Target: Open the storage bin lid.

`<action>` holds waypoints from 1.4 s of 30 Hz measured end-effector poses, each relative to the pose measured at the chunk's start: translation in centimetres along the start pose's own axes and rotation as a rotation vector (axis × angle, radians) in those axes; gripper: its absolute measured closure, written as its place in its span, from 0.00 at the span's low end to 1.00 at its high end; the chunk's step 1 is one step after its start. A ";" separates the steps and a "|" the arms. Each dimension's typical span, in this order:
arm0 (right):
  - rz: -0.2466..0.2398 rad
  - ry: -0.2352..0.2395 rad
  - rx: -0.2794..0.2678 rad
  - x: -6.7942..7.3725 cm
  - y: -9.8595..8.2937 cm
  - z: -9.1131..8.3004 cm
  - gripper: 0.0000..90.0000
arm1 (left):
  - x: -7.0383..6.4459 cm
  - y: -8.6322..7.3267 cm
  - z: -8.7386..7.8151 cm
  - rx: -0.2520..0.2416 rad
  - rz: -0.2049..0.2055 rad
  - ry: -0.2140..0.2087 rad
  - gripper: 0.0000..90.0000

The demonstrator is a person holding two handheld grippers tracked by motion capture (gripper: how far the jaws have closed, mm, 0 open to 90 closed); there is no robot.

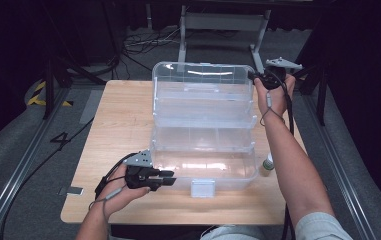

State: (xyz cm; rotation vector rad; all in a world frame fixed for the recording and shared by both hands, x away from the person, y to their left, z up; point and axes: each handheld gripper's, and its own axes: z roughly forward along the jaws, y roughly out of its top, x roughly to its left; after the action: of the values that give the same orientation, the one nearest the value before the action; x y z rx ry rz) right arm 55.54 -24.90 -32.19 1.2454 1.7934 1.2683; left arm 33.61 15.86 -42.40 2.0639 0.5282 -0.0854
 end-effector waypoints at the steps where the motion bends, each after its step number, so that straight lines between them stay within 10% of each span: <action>1: 0.001 0.000 0.002 -0.1 0.0 0.1 0.92 | 0.0 0.0 0.0 0.000 -0.001 0.000 0.81; 42: 0.076 0.054 0.161 -2.4 -1.7 5.2 0.93 | 0.1 0.0 0.1 0.001 -0.001 -0.012 0.81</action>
State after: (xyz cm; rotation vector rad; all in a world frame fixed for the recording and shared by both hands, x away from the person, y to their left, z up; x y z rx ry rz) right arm 60.27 -25.38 -35.70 1.3911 1.9347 1.2294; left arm 33.73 15.79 -42.47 2.0625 0.5214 -0.0988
